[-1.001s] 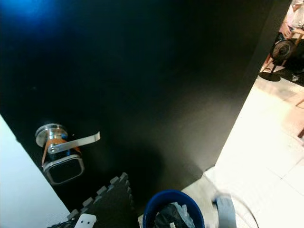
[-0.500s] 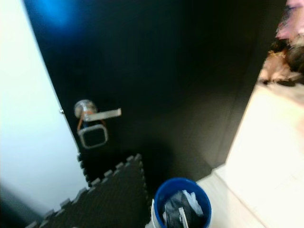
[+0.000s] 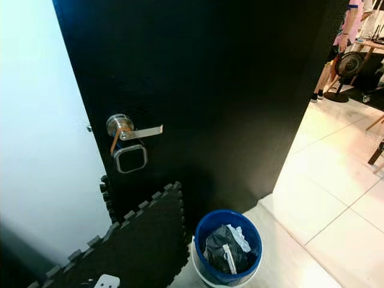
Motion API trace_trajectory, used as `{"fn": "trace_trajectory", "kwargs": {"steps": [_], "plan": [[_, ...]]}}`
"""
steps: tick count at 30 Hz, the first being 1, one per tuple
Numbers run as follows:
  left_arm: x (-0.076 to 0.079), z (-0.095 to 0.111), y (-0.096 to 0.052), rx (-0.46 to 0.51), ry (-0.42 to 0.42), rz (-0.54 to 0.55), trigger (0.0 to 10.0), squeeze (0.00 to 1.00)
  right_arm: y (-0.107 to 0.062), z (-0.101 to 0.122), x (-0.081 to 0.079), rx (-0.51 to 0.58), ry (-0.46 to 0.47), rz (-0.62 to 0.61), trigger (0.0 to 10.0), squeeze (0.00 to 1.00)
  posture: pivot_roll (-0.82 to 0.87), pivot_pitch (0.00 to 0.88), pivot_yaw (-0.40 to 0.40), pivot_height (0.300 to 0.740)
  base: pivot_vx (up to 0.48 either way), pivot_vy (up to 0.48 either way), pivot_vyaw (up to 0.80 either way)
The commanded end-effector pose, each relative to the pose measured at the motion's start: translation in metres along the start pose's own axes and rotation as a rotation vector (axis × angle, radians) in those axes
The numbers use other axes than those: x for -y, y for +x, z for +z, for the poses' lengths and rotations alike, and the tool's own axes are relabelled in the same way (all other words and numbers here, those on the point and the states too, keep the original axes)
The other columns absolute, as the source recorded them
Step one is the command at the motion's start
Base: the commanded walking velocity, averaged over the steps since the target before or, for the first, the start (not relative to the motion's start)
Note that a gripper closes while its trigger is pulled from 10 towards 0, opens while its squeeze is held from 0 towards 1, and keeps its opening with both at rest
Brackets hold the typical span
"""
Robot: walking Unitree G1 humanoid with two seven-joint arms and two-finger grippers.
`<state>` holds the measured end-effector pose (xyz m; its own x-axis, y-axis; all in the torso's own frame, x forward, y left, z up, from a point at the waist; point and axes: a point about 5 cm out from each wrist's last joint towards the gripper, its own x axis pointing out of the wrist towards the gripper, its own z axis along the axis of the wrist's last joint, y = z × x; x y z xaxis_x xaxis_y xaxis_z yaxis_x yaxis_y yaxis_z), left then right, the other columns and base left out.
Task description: Clean up the room
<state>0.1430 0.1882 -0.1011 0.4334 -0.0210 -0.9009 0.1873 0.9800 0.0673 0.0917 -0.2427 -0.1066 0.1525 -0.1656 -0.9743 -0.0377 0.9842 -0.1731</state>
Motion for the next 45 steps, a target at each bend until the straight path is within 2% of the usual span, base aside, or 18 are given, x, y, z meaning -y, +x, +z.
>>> {"fn": "trace_trajectory", "kwargs": {"steps": [1, 20, 27, 45], "plan": [[0.0046, -0.0020, 0.0003, -0.009, 0.003, -0.008, 10.0, 0.00, -0.0002, 0.0040, -0.0001, 0.013, -0.032, -0.006, 10.0, 0.00, 0.07, 0.000, -0.046, 0.726, 0.000, 0.000, 0.00], [-0.0012, -0.0098, -0.0015, -0.024, -0.013, 0.005, 10.0, 0.00, -0.0006, 0.0033, 0.0051, 0.010, -0.052, -0.012, 10.0, 0.00, 0.07, 0.000, -0.052, 0.726, -0.025, 0.000, 0.00], [-0.0025, -0.0117, -0.0020, -0.027, -0.017, 0.008, 10.0, 0.00, -0.0007, 0.0042, 0.0049, 0.009, -0.057, -0.012, 10.0, 0.00, 0.07, 0.000, -0.051, 0.726, -0.206, 0.000, 0.00], [-0.0024, -0.0037, -0.0007, -0.007, -0.039, 0.019, 10.0, 0.00, -0.0007, 0.0052, 0.0046, 0.011, -0.062, -0.007, 10.0, 0.00, 0.07, 0.000, -0.049, 0.726, 0.000, 0.000, 0.00]]}}
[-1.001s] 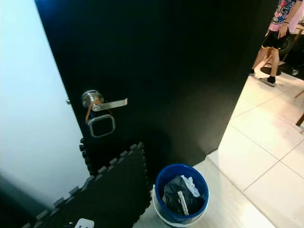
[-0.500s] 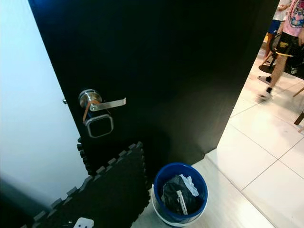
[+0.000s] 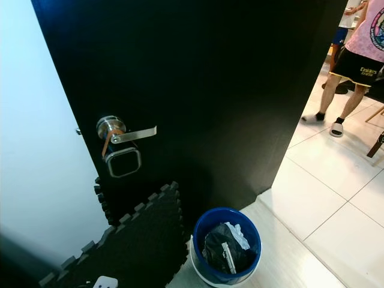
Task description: Clean up the room
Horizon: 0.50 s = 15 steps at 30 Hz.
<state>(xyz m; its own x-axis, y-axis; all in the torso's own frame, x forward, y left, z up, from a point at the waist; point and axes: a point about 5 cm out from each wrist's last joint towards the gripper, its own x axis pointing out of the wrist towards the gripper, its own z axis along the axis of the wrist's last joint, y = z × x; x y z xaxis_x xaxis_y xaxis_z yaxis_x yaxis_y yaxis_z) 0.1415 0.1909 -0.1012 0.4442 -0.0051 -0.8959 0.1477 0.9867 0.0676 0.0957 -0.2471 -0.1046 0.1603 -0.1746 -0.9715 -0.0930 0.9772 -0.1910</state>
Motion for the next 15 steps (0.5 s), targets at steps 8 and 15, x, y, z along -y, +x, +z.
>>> {"fn": "trace_trajectory", "kwargs": {"steps": [8, 15], "plan": [[0.0005, -0.0046, -0.0002, -0.034, 0.016, 0.000, 10.0, 0.00, 0.0001, 0.0008, -0.0014, 0.003, -0.008, 0.007, 10.0, 0.00, 0.08, 0.000, -0.052, 0.726, -0.480, 0.000, 0.00], [-0.0004, -0.0060, -0.0006, -0.037, 0.021, 0.001, 10.0, 0.00, 0.0001, 0.0006, -0.0017, 0.002, -0.014, 0.008, 10.0, 0.00, 0.08, 0.000, -0.052, 0.726, -0.480, 0.000, 0.00]]}}
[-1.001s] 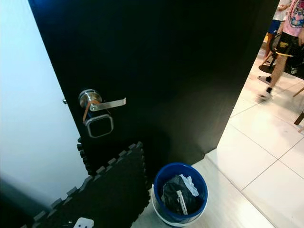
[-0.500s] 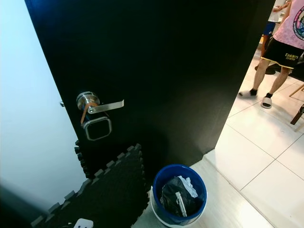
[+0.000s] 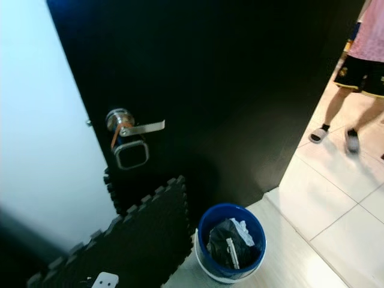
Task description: Clean up the room
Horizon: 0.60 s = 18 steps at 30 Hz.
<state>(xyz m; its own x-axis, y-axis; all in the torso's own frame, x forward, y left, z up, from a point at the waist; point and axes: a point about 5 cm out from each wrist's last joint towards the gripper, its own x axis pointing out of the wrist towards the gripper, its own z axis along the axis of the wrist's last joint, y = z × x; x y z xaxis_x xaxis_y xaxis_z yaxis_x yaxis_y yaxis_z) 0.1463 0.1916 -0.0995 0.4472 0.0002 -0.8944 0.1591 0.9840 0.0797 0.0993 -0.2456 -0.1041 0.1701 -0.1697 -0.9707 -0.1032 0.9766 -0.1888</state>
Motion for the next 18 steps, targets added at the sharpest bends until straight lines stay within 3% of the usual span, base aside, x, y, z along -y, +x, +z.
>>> {"fn": "trace_trajectory", "kwargs": {"steps": [1, 18], "plan": [[0.0013, -0.0109, -0.0012, -0.039, 0.006, -0.005, 10.0, 0.00, 0.0002, -0.0031, -0.0008, -0.009, -0.004, 0.005, 10.0, 0.00, 0.08, 0.000, -0.052, 0.726, -0.480, 0.000, 0.00], [0.0018, -0.0135, -0.0016, -0.045, 0.022, -0.006, 10.0, 0.00, 0.0001, -0.0022, -0.0003, -0.007, -0.020, 0.000, 10.0, 0.00, 0.08, 0.000, -0.058, 0.726, -0.480, 0.000, 0.00]]}}
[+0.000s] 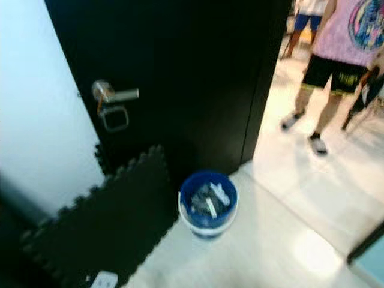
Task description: Clean up the room
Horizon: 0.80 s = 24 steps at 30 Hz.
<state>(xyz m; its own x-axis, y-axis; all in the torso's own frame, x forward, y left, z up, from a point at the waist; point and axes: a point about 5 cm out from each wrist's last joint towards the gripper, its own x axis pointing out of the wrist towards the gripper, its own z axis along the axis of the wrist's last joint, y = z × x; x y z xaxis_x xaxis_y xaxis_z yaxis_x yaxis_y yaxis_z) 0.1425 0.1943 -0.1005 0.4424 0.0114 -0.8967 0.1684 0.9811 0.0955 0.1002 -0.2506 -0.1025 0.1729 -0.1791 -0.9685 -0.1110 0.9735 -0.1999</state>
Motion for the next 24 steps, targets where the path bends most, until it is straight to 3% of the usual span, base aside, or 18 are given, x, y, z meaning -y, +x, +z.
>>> {"fn": "trace_trajectory", "kwargs": {"steps": [1, 10, 24], "plan": [[0.0039, -0.0091, -0.0007, -0.038, 0.007, -0.016, 10.0, 0.00, 0.0006, -0.0027, -0.0055, -0.009, -0.010, 0.010, 10.0, 0.00, 0.08, 0.000, -0.058, 0.726, -0.480, 0.000, 0.00], [0.0014, -0.0079, -0.0008, -0.028, -0.020, -0.011, 10.0, 0.00, 0.0006, -0.0025, -0.0052, -0.010, -0.019, 0.007, 10.0, 0.00, 0.07, 0.000, -0.058, 0.726, -0.480, 0.000, 0.00], [0.0046, -0.0028, 0.0002, -0.015, 0.009, -0.019, 10.0, 0.00, 0.0005, -0.0024, -0.0040, -0.019, -0.053, -0.003, 10.0, 0.00, 0.07, 0.000, -0.055, 0.726, 0.000, 0.000, -0.75]]}}
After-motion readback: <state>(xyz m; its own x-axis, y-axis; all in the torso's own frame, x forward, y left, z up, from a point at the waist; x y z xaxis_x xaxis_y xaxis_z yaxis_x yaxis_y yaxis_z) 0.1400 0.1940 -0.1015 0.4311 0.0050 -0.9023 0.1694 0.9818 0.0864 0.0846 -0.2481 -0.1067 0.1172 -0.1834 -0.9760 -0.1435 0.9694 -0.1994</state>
